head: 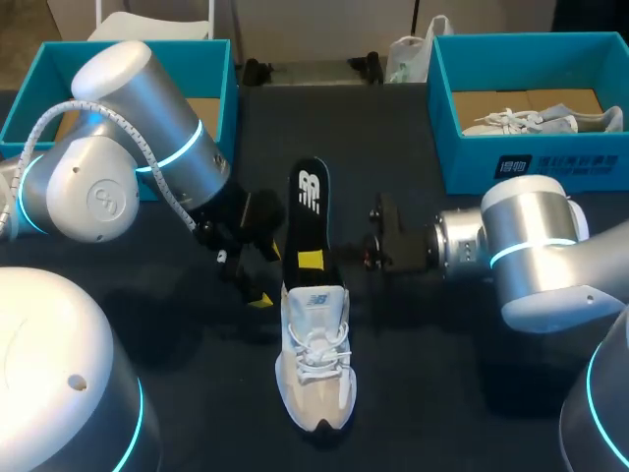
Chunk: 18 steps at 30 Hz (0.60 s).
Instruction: Take the shoe out of the shoebox, open the shoe tongue, remove and reinsert the insole, then place the shoe into the shoebox
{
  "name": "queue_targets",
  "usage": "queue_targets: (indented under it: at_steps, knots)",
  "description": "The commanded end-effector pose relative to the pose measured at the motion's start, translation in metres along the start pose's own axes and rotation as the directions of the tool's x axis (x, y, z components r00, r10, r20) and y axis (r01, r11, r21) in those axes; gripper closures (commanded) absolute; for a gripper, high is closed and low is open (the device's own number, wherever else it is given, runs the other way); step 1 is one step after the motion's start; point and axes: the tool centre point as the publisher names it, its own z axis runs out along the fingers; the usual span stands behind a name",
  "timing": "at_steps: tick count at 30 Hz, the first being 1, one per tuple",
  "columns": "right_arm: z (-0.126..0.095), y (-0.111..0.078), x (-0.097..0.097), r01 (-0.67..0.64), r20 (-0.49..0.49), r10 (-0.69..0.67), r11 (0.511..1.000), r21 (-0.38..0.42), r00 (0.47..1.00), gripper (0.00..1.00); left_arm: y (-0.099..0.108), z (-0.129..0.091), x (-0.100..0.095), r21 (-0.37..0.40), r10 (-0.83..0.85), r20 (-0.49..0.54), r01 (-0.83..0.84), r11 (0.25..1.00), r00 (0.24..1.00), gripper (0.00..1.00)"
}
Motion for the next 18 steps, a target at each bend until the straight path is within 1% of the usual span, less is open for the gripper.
queue_targets:
  at_steps: [1,3,4,5,6,10,18]
  knots:
    - [0.001,0.005,-0.003,0.000,-0.001,0.000,1.000,0.002,1.000,0.69,0.000,0.000,0.000,-0.001,0.000,0.001,0.000,1.000,1.000,0.00]
    - [0.000,0.007,-0.004,-0.001,0.002,0.001,1.000,-0.004,1.000,0.73,0.000,0.000,0.000,-0.001,0.000,0.001,0.000,1.000,1.000,0.00]
    - [0.000,0.008,-0.004,-0.002,0.004,0.002,1.000,-0.010,1.000,0.76,0.000,0.000,0.000,-0.001,0.000,0.001,0.000,1.000,1.000,0.00]
    - [0.000,0.009,-0.005,-0.005,0.007,0.005,1.000,-0.016,1.000,0.85,0.000,0.000,0.000,-0.001,0.000,0.001,0.000,1.000,1.000,0.00]
    - [0.000,0.009,-0.006,-0.006,0.008,0.007,1.000,-0.019,1.000,1.00,0.000,0.000,0.000,-0.001,0.000,0.001,0.000,1.000,1.000,0.00]
    - [0.002,0.007,-0.010,-0.021,0.004,0.021,0.999,-0.025,1.000,1.00,0.000,0.000,0.000,-0.001,0.000,0.001,0.000,1.000,1.000,0.00]
    - [0.001,-0.010,-0.016,-0.082,-0.001,0.082,0.996,-0.030,0.997,1.00,0.000,0.000,0.000,-0.001,0.000,0.001,0.000,1.000,1.000,0.00]
